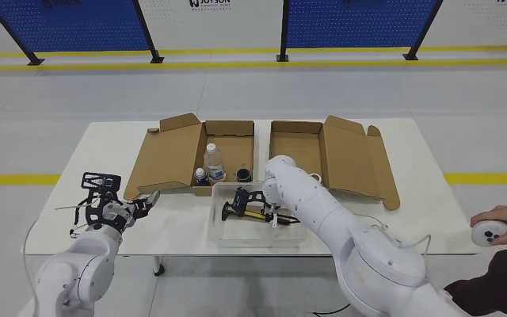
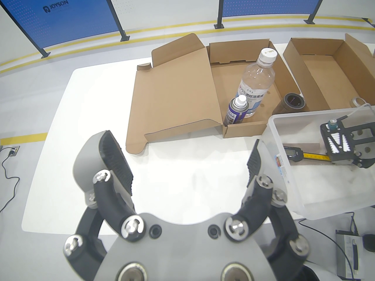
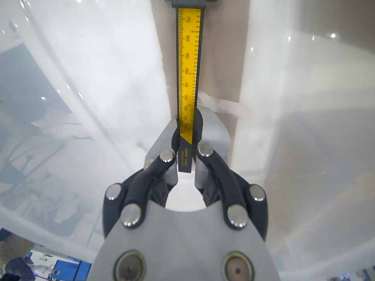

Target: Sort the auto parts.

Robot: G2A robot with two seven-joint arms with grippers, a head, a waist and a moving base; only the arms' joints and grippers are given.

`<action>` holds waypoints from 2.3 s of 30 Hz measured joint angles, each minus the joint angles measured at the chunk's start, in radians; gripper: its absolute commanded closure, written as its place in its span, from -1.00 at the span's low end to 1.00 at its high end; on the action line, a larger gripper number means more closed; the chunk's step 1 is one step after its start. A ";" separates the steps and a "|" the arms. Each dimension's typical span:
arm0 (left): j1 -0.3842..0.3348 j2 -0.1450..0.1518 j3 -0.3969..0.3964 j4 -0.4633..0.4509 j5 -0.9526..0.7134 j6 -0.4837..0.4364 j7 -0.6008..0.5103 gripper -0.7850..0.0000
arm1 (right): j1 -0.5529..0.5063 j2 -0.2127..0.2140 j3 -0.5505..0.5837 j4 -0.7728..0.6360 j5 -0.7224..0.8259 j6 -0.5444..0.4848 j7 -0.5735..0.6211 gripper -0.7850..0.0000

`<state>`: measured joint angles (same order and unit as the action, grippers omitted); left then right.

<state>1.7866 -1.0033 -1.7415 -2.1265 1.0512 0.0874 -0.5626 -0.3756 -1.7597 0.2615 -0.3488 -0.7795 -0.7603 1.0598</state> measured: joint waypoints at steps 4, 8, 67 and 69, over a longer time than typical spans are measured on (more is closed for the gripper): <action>0.000 0.000 0.000 0.000 0.000 0.000 0.000 -1.00 | 0.003 0.008 0.003 -0.008 0.000 0.005 0.005 1.00; 0.000 0.000 0.000 0.000 0.000 0.000 0.000 -1.00 | 0.000 0.017 -0.002 -0.023 0.003 0.006 0.006 0.91; 0.000 0.000 0.000 0.000 0.000 0.000 0.000 -1.00 | -0.016 -0.059 -0.025 -0.046 -0.086 0.147 -0.211 0.01; 0.000 0.000 0.000 0.000 0.000 0.000 0.000 -1.00 | -0.016 -0.067 -0.025 -0.032 -0.090 0.140 -0.217 0.02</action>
<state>1.7866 -1.0033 -1.7415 -2.1265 1.0512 0.0874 -0.5626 -0.3916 -1.8265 0.2368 -0.3809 -0.8690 -0.6202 0.8430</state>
